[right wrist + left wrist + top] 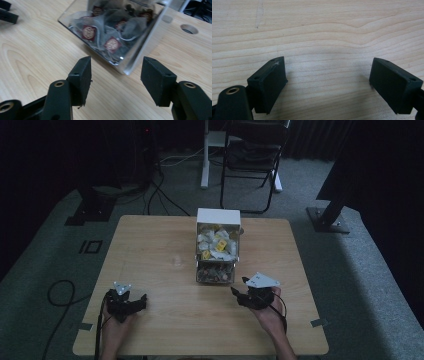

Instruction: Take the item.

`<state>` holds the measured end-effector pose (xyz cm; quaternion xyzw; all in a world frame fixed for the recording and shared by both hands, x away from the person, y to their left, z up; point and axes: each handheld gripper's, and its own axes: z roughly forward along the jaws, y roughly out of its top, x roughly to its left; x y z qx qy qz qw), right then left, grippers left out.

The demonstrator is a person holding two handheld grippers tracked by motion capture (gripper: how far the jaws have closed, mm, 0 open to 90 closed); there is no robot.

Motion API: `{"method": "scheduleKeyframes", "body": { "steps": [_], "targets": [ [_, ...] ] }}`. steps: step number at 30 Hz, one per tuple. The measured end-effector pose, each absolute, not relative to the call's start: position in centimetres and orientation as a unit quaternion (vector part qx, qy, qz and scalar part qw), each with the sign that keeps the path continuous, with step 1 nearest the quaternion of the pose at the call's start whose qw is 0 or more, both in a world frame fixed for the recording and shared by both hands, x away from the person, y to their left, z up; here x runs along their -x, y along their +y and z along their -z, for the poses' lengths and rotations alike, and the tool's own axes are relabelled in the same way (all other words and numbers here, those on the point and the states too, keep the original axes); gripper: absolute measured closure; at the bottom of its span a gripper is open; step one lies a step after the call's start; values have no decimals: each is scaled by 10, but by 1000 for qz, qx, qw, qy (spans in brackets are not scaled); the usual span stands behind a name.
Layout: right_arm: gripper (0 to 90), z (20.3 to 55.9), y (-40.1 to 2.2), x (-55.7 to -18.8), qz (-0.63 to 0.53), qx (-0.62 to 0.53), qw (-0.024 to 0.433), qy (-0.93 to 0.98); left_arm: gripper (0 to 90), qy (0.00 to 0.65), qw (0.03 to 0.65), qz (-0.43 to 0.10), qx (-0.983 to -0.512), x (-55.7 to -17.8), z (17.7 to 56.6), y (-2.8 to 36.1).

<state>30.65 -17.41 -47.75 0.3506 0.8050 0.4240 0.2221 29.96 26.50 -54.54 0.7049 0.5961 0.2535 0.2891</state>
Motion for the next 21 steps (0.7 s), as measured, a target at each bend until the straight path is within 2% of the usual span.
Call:
{"method": "scheduleKeyframes", "body": {
  "steps": [21],
  "targets": [
    [517,480,-129,-322,-434,-285,204,830,147,596,289,-254,-705,-300,545,265]
  ]
}}
